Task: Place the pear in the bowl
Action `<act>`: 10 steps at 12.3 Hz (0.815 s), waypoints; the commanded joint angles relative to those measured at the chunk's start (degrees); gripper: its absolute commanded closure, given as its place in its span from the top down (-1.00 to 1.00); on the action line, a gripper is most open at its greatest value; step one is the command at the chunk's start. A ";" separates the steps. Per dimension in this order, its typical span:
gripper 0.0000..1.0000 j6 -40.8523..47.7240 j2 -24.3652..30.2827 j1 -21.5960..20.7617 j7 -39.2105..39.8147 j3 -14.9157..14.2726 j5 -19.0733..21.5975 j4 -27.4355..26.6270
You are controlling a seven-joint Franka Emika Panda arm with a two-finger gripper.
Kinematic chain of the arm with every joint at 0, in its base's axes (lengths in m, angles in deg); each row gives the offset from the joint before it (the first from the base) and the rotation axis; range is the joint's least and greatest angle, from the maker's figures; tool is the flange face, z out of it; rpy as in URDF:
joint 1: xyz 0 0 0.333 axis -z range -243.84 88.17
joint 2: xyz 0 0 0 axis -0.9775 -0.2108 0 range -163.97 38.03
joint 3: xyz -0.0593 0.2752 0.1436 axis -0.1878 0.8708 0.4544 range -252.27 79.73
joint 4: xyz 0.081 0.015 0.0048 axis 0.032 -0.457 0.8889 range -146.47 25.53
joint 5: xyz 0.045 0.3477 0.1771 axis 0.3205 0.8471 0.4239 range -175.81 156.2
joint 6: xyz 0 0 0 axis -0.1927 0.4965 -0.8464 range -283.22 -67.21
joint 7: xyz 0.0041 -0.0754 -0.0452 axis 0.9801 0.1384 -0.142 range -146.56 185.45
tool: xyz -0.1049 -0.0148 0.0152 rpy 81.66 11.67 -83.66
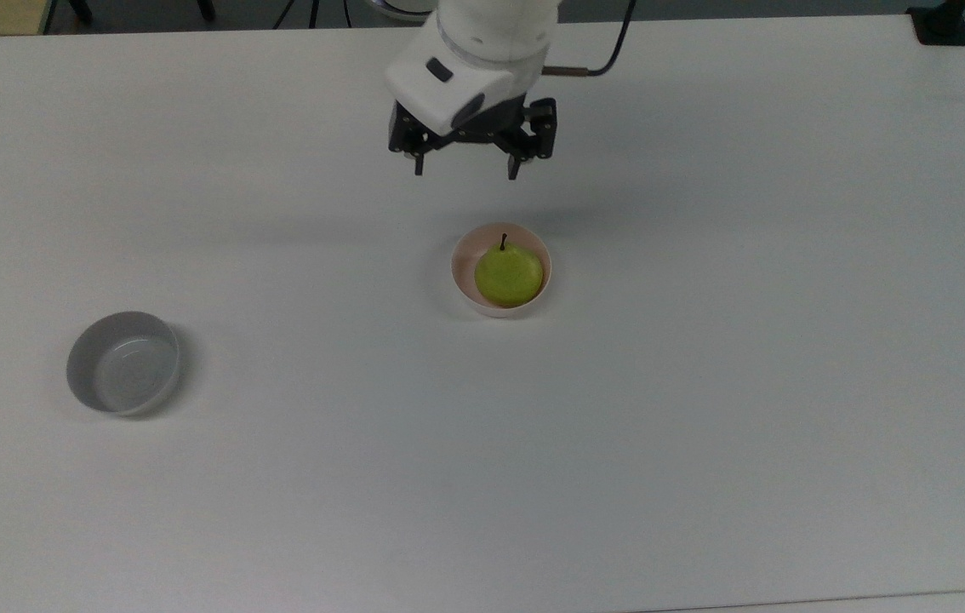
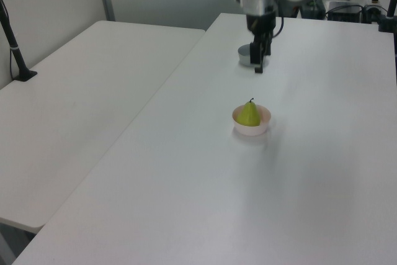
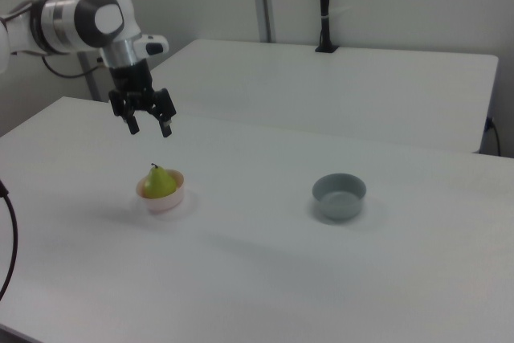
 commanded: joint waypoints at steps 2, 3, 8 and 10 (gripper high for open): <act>1.00 7.10 7.38 4.18 6.05 -0.23 0.57 -1.06; 1.00 8.16 8.52 4.79 6.14 -0.23 0.57 -1.15; 1.00 9.23 12.13 10.33 6.14 0.73 1.27 -1.24; 1.00 9.14 12.49 13.92 5.97 3.62 3.29 -0.98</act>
